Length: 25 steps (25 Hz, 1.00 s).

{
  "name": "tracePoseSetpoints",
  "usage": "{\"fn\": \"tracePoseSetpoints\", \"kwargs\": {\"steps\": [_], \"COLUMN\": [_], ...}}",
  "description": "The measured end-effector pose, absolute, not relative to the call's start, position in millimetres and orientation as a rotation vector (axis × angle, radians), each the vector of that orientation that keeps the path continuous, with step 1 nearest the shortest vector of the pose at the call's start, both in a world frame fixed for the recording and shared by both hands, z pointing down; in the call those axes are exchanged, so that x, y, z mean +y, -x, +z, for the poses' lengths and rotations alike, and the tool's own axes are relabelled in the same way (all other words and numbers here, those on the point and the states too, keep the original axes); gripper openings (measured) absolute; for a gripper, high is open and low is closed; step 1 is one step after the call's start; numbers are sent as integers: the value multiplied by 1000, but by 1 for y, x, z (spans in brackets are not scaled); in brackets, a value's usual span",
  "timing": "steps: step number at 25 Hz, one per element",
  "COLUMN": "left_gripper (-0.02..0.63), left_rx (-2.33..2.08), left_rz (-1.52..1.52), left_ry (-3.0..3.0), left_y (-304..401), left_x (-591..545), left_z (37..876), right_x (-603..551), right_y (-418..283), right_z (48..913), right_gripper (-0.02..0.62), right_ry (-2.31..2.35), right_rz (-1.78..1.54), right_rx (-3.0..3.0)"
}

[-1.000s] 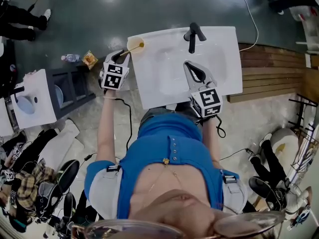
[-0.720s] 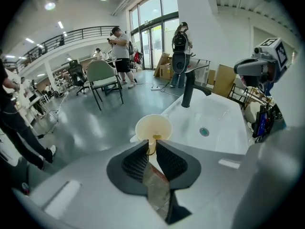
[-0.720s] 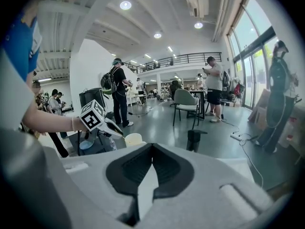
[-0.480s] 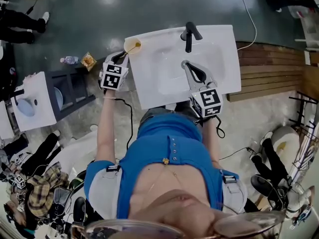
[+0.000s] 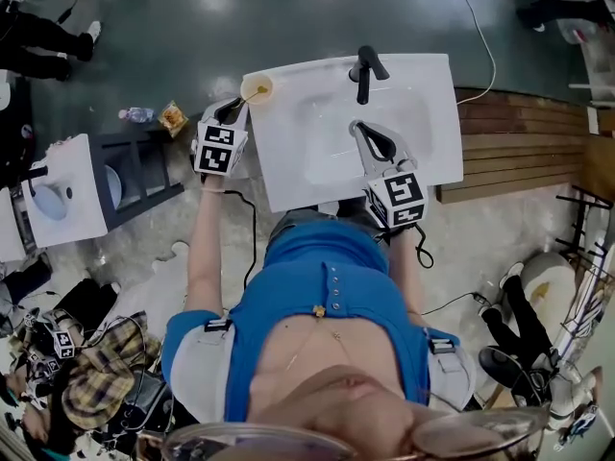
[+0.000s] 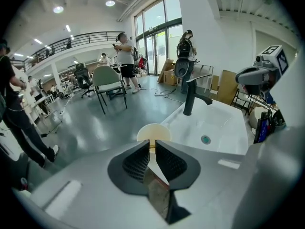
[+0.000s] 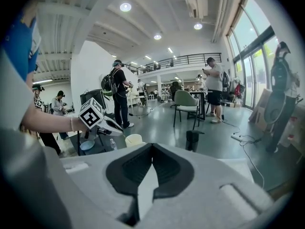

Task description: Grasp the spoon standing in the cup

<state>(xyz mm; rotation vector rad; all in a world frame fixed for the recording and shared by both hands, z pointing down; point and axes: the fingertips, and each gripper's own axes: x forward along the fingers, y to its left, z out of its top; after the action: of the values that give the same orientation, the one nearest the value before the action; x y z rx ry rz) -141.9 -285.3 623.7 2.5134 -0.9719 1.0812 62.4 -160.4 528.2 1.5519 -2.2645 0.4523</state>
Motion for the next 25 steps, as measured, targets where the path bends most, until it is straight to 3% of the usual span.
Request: {"fn": "tracePoseSetpoints", "kwargs": {"steps": [25], "left_gripper": [41], "left_rx": [-1243], "left_rz": [903], "left_ry": [-2491], "left_y": [151], "left_x": [-247], "left_z": [560], "right_x": [-155], "right_y": [-65], "right_z": [515], "right_gripper": [3], "right_ry": [-1426], "right_rz": [382], "right_rx": [-2381]}}
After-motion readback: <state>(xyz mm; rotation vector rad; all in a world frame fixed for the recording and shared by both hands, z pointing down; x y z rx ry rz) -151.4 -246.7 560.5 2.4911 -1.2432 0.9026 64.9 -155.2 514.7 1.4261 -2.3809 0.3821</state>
